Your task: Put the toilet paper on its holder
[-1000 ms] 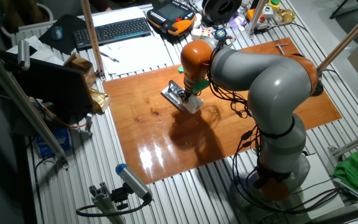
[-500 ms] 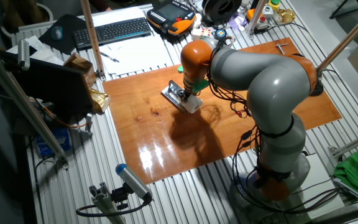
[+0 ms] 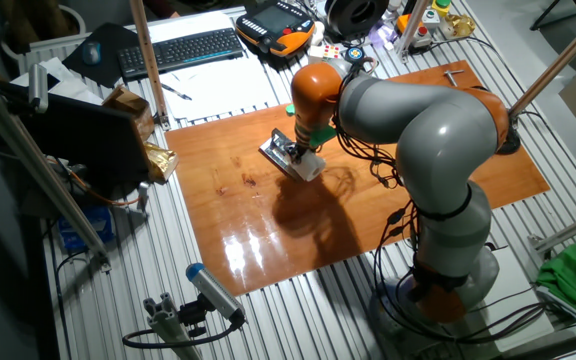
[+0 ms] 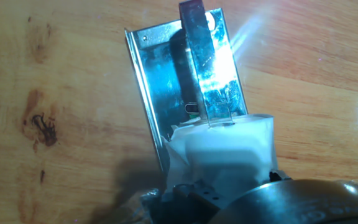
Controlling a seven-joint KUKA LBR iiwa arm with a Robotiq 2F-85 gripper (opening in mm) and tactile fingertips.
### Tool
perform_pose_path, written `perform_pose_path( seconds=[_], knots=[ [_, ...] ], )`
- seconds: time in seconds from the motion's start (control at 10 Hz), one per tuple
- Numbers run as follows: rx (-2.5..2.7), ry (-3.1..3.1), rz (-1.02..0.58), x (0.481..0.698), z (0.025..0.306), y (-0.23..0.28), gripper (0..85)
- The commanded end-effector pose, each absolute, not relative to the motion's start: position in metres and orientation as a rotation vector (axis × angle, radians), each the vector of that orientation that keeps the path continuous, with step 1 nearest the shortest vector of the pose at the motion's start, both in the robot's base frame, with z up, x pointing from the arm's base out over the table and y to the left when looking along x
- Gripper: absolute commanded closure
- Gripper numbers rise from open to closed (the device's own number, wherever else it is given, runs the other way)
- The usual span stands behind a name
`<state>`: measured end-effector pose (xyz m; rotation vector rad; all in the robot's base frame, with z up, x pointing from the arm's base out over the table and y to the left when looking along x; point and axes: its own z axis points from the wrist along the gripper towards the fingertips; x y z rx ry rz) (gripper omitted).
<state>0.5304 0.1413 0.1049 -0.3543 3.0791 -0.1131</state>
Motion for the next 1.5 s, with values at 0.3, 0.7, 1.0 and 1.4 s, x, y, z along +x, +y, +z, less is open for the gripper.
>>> perform_pose_path(
  seconds=[0.3, 0.7, 1.0, 1.4],
  knots=[
    [-0.347, 3.078, -0.112, 0.5302, 0.1051, 0.1418, 84.3],
    [-0.4, 3.08, -0.127, 0.5302, 0.1051, 0.1418, 84.3],
    [-0.475, 3.046, -0.123, 0.5302, 0.1051, 0.1418, 84.3],
    [-0.476, 3.065, -0.081, 0.5302, 0.1051, 0.1418, 84.3]
  ],
)
